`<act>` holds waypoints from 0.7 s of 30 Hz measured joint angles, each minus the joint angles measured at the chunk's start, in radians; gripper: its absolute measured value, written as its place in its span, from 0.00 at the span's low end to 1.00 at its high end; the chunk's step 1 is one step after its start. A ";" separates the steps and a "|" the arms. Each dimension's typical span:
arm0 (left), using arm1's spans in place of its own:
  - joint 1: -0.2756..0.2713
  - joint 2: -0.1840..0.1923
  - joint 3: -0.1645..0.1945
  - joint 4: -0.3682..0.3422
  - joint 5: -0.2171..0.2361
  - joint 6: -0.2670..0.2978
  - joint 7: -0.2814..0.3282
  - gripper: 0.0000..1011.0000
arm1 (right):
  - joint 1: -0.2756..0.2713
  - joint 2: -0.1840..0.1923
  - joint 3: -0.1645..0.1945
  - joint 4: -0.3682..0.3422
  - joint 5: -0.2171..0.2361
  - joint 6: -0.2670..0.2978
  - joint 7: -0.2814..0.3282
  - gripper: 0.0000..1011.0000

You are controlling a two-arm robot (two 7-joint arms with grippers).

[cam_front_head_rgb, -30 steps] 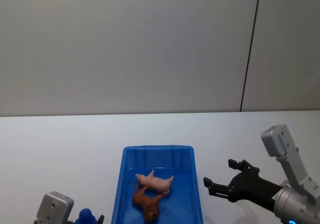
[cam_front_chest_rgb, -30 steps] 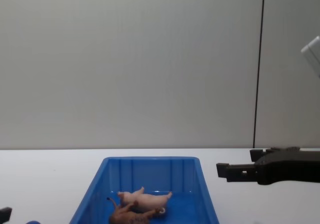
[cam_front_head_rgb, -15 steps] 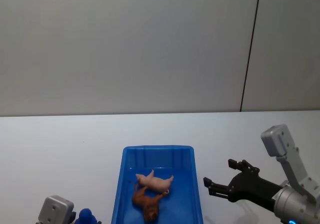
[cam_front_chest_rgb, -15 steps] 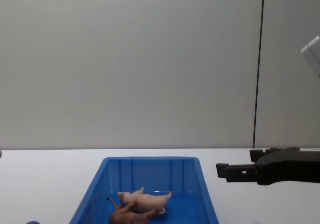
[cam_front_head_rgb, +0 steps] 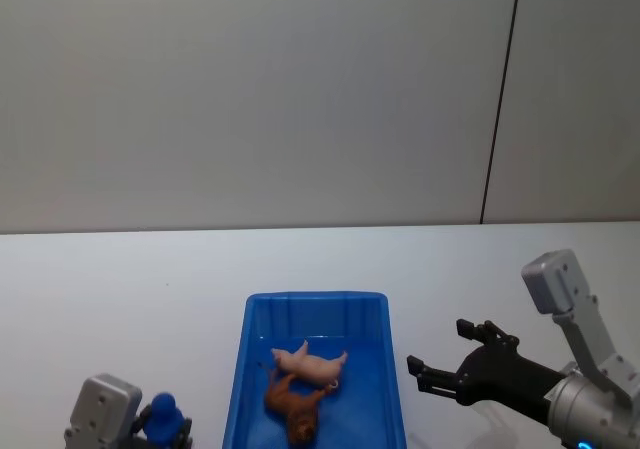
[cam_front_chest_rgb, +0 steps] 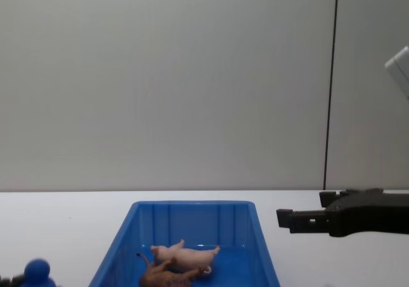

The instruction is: Pick up the two dolls from the table and place them into the box.

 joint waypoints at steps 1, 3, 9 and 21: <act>-0.002 0.000 -0.001 -0.002 0.003 -0.002 0.000 0.50 | 0.000 0.000 0.000 0.000 0.000 0.000 0.000 0.99; -0.009 -0.001 -0.006 -0.011 0.013 -0.008 0.000 0.49 | 0.000 0.000 0.000 0.000 0.000 0.000 0.000 0.99; -0.045 -0.014 -0.014 -0.032 0.059 -0.029 -0.022 0.46 | 0.000 0.000 0.000 0.000 0.000 0.000 0.000 0.99; -0.159 -0.093 -0.002 -0.015 0.157 -0.068 -0.118 0.46 | 0.000 0.000 0.000 0.000 0.000 0.000 0.000 0.99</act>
